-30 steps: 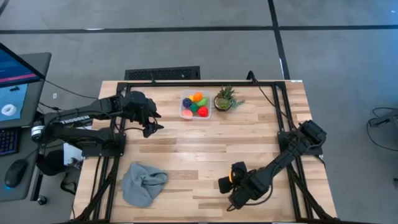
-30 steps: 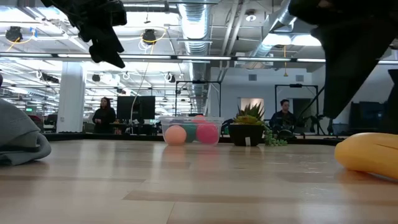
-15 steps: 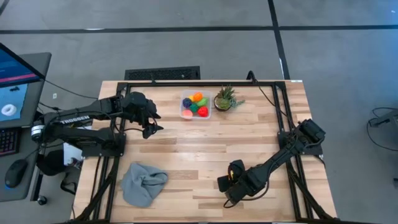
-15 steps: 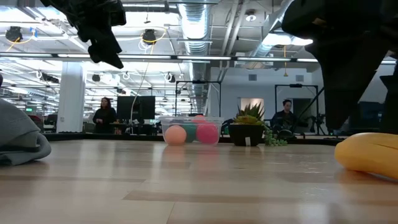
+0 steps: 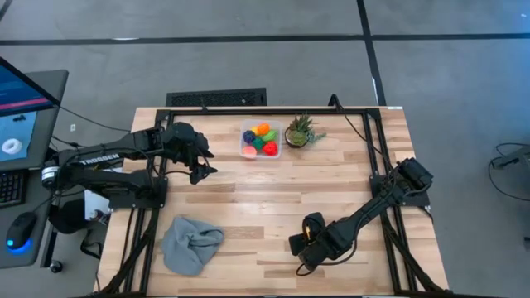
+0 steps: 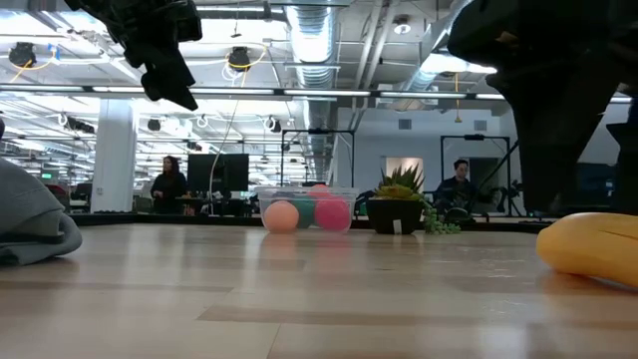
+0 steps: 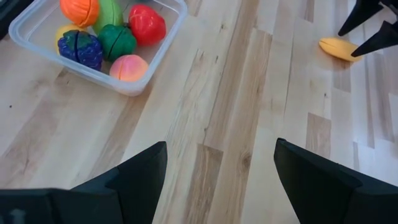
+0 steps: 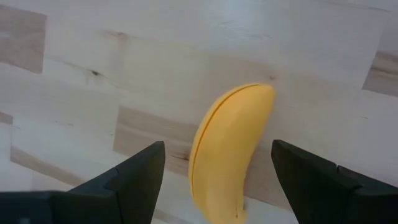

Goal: Pick and placing Produce into tupperware
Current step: Put the yellow banana into the transparent container

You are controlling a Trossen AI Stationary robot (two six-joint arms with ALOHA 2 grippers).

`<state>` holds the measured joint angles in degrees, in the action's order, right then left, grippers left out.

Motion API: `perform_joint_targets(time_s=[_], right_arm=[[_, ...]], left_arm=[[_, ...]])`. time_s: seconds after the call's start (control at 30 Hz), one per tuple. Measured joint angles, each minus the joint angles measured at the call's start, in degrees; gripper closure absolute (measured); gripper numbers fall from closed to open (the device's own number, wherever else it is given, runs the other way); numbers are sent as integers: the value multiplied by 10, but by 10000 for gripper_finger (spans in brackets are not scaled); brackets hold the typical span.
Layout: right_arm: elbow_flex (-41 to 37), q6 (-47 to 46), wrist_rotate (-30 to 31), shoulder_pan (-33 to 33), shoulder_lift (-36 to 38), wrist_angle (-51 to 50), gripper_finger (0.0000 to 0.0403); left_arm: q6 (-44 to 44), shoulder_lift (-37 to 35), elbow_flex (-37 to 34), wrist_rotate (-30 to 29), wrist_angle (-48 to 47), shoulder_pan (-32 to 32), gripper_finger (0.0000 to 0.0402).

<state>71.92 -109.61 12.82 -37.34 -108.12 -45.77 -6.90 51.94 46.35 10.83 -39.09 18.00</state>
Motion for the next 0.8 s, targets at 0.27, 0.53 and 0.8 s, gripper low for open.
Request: perform_joint_targets(time_s=[0.27,0.53,0.8], right_arm=[[0,2,-13,0,-9,0,85],[0,-3,-41,0,-42,51,85],[3,-13,-53,-1,-52,45,88]], left_arm=[[2,0,0,0,0,0,117],[2,0,0,0,-1,0,117],[2,0,0,1,-4,0,117]])
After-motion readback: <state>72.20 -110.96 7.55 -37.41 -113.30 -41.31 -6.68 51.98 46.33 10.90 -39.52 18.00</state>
